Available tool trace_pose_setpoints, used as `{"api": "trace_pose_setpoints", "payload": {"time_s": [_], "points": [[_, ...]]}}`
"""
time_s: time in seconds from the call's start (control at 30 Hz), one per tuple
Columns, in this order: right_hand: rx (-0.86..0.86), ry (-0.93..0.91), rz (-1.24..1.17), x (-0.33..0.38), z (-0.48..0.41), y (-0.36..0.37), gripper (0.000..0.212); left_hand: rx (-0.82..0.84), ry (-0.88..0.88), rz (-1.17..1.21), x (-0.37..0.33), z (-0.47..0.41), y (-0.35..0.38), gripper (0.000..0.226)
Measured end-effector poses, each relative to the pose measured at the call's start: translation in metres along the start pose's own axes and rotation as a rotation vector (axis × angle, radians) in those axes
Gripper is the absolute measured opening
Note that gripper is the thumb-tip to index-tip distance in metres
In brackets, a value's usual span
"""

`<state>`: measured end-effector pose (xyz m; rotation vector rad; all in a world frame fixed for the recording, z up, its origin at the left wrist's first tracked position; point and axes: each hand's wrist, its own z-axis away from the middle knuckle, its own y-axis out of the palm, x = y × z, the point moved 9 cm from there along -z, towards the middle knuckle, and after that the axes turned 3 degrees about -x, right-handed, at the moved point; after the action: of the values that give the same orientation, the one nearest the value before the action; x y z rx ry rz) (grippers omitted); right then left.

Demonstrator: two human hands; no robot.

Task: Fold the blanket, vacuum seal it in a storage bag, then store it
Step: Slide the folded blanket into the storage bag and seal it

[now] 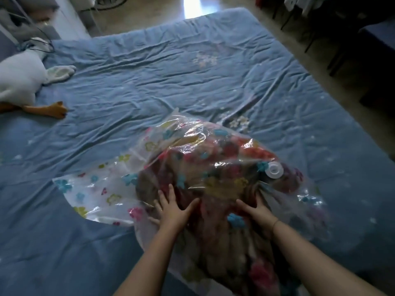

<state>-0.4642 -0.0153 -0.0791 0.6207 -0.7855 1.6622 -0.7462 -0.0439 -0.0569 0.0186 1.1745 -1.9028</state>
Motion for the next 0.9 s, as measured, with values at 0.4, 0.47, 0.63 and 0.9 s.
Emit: {"api": "trace_pose_setpoints", "payload": {"time_s": [0.4, 0.47, 0.63, 0.9], "points": [[0.347, 0.094, -0.566, 0.09, -0.066, 0.259, 0.077, -0.322, 0.015, -0.139, 0.06, -0.113, -0.165, 0.072], [0.361, 0.041, -0.547, 0.117, -0.075, 0.294, 0.069, -0.377, 0.013, -0.119, 0.078, -0.119, -0.181, 0.072], [0.366, -0.15, 0.004, 0.135, -0.064, 0.325, 0.099, -0.454, -0.028, -0.091, 0.13, -0.106, -0.192, 0.085], [0.24, -0.465, 0.554, 0.061, 0.0, 0.212, 0.06, -0.539, -0.24, 0.251, 0.207, -0.013, -0.123, 0.11]]}}
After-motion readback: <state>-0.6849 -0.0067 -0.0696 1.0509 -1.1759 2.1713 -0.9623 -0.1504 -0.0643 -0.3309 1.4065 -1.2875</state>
